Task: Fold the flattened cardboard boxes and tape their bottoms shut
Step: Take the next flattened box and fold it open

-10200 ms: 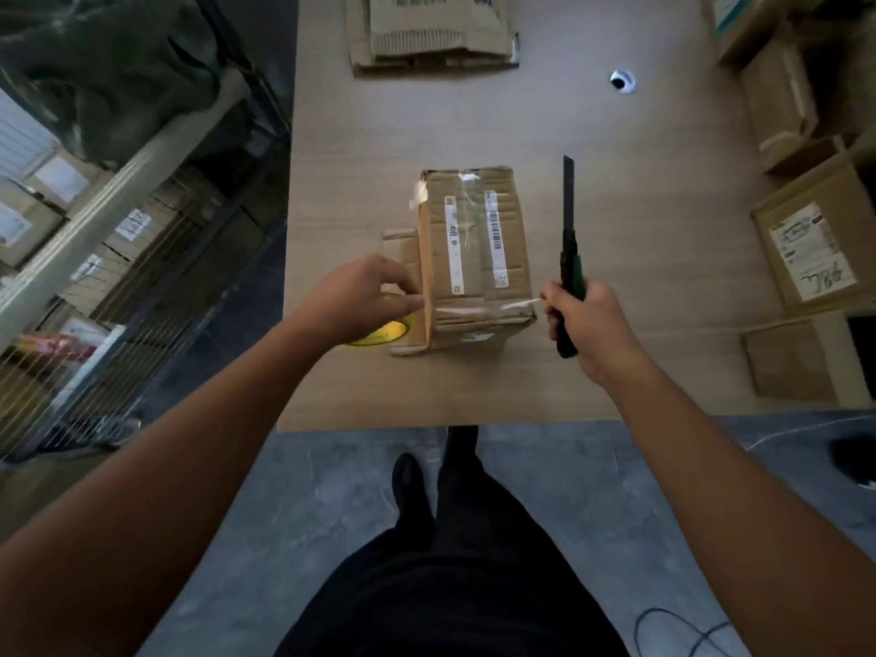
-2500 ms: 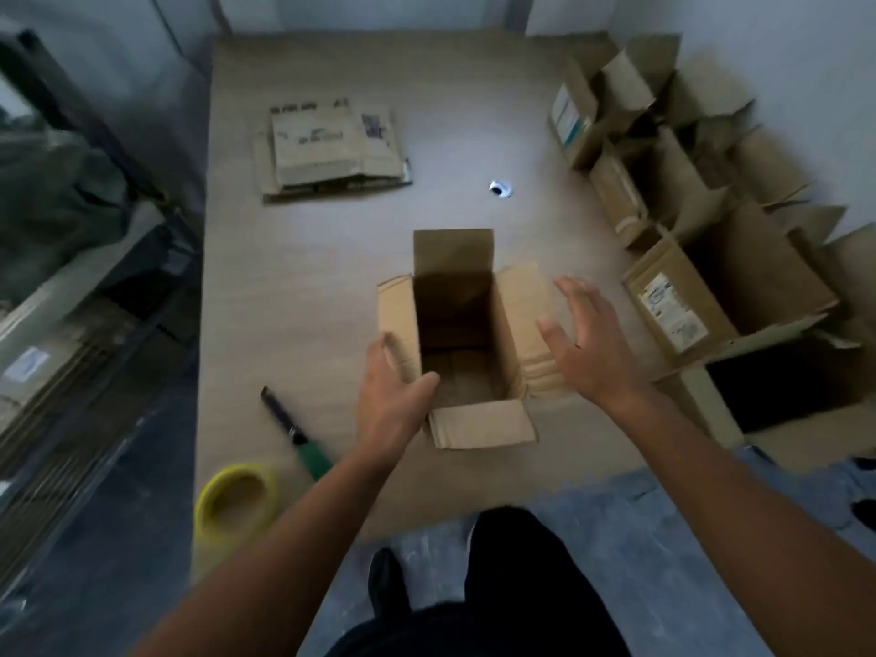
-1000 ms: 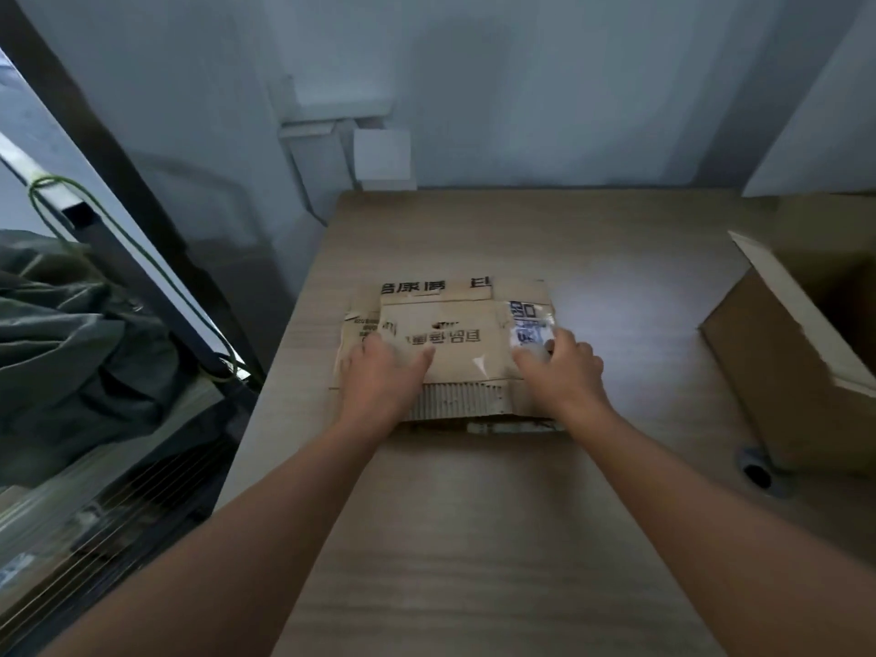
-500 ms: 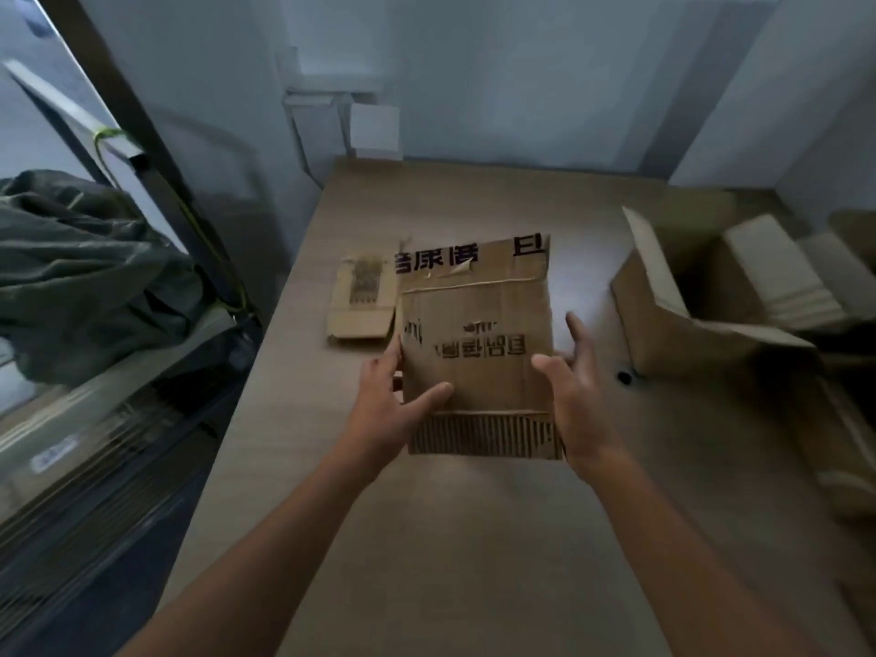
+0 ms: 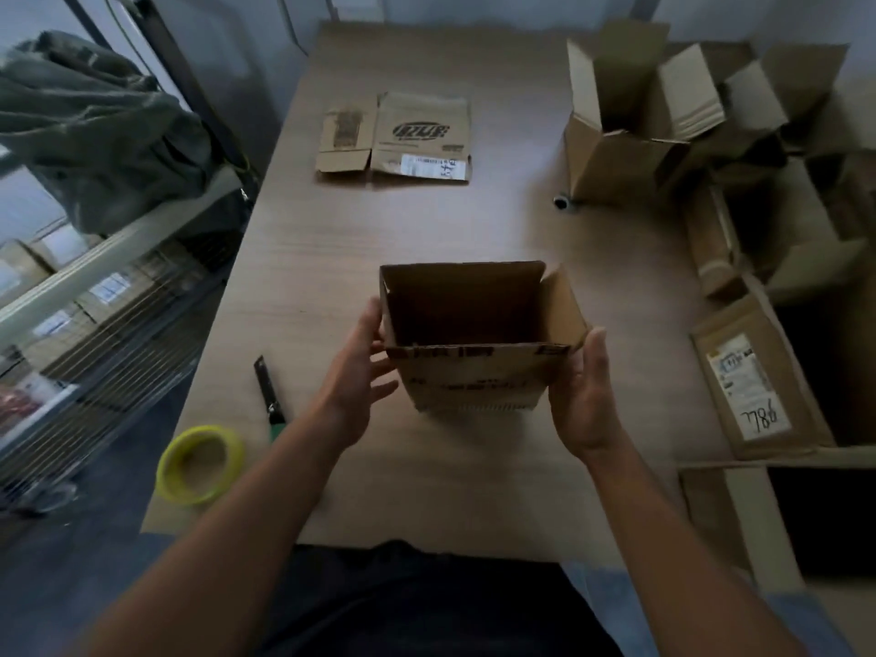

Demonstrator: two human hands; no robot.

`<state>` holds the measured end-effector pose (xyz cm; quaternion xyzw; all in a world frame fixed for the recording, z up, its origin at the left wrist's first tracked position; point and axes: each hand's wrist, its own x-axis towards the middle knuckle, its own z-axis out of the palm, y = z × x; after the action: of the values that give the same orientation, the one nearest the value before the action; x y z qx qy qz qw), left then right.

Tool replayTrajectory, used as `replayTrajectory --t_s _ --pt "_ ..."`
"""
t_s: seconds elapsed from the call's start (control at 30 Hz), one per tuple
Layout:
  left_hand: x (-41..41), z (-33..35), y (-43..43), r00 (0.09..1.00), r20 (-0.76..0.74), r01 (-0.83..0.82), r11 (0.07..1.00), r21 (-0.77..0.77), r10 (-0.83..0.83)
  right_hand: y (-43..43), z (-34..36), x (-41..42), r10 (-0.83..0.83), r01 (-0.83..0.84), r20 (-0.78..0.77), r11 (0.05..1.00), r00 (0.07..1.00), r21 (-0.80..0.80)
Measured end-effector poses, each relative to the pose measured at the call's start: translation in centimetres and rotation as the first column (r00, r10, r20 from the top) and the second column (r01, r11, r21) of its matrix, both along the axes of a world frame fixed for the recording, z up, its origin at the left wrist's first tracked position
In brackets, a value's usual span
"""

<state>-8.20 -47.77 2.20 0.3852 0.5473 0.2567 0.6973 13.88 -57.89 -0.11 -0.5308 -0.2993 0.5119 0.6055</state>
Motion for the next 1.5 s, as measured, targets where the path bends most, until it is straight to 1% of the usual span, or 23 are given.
replayTrajectory --t_s 0.07,0.13,0.2,0.27,0.33,0.43,0.53,0.6,0.63,0.7,0.77,0.8,0.87,0.93,0.97,1.03,1.1,1.2,1.27,1.33,1.37,1.4,1.5 --pt "0.0 0.5 -0.3 0.997 -0.035 0.074 0.997 0.017 -0.073 -0.9 0.1 0.0 0.005 -0.004 -0.039 1.000 0.999 0.017" --pt "0.0 0.5 -0.8 0.998 0.000 0.059 0.997 0.040 -0.059 -1.7 0.1 -0.2 0.032 -0.032 -0.039 0.999 0.999 0.000" --pt "0.0 0.3 -1.1 0.993 0.105 0.038 0.995 0.096 -0.048 -2.0 0.3 -0.4 0.062 -0.062 0.001 0.997 0.998 -0.050" --pt "0.1 0.5 -1.5 0.964 0.266 -0.019 0.994 0.108 -0.010 -2.1 0.2 -0.2 0.071 -0.072 -0.016 0.995 0.997 -0.075" --pt "0.6 0.5 -1.5 0.931 0.364 -0.063 0.991 0.117 0.017 -1.8 0.5 0.1 0.067 -0.068 -0.022 0.997 0.997 -0.047" --pt "1.9 0.6 -1.1 0.939 0.343 -0.087 0.985 0.151 0.031 -1.0 1.0 -0.1 0.050 -0.049 -0.076 0.999 0.996 0.018" --pt "2.8 0.7 0.0 0.957 0.259 -0.164 0.979 0.119 0.128 -0.2 1.2 -0.9 -0.037 0.038 -0.061 0.999 0.997 0.025" --pt "3.1 0.7 0.7 0.967 0.205 -0.181 0.976 0.123 0.153 -0.4 0.9 -1.5 -0.072 0.075 -0.053 0.996 0.996 0.043" --pt "3.2 0.6 1.0 0.972 0.185 -0.173 0.977 0.125 0.148 -0.7 0.3 -1.4 -0.049 0.050 -0.009 0.997 0.999 0.055" --pt "3.2 0.4 1.3 0.977 0.166 -0.160 0.978 0.134 0.137 -1.2 -0.7 -1.3 -0.003 -0.024 0.248 0.994 0.969 0.102" --pt "3.1 0.1 1.4 0.977 0.188 -0.133 0.980 0.149 0.104 -1.1 -1.5 -0.9 -0.027 -0.057 0.501 0.987 0.865 0.150" --pt "2.8 -0.1 1.1 0.972 0.228 -0.090 0.983 0.160 0.052 -0.9 -1.9 -0.7 -0.090 -0.023 0.544 0.980 0.834 0.197" --pt "1.8 -0.8 0.1 0.932 0.356 0.000 0.986 0.168 -0.061 -0.3 -2.1 -1.0 -0.210 0.088 0.495 0.962 0.843 0.258" --pt "0.6 -1.7 -1.0 0.885 0.453 0.031 0.985 0.171 -0.106 0.1 -2.3 -1.3 -0.226 0.144 0.436 0.966 0.871 0.214" --pt "0.1 -2.2 -1.5 0.894 0.431 0.029 0.977 0.210 -0.119 0.2 -2.3 -1.5 -0.209 0.146 0.426 0.974 0.880 0.175" --pt "-0.5 -2.7 -2.7 0.958 0.261 0.025 0.938 0.345 -0.121 -0.2 -2.2 -2.0 -0.170 0.136 0.384 0.984 0.908 0.115" --pt "-0.5 -2.7 -3.6 0.982 0.161 0.033 0.924 0.382 -0.102 -0.9 -1.6 -2.2 -0.136 0.124 0.273 0.990 0.952 0.063" --pt "-0.8 -2.3 -4.1 0.977 0.206 0.022 0.982 0.187 -0.061 -1.9 -0.8 -2.3 -0.082 0.083 0.016 0.989 0.997 -0.125" --pt "-1.1 -2.4 -4.1 0.985 0.164 0.046 0.998 0.048 -0.053 -2.2 -0.6 -2.2 -0.023 0.002 -0.079 0.966 0.997 -0.258" --pt "-1.3 -2.3 -4.7 0.985 0.135 0.116 0.990 -0.084 -0.104 -2.3 -0.3 -2.2 0.056 -0.081 -0.086 0.941 0.995 -0.328" --pt "-1.2 -2.4 -5.1 0.982 0.138 0.147 0.982 -0.120 -0.130 -2.3 -0.3 -2.1 0.071 -0.093 -0.075 0.934 0.995 -0.346" --pt "-1.1 -2.5 -5.5 0.980 0.142 0.155 0.980 -0.123 -0.137 -2.3 -0.1 -2.0 0.077 -0.097 -0.068 0.929 0.995 -0.357" --pt "-1.1 -3.0 -5.8 0.987 0.143 0.090 0.991 -0.097 -0.076 -2.4 -0.3 -1.5 0.109 -0.126 -0.066 0.910 0.992 -0.394"
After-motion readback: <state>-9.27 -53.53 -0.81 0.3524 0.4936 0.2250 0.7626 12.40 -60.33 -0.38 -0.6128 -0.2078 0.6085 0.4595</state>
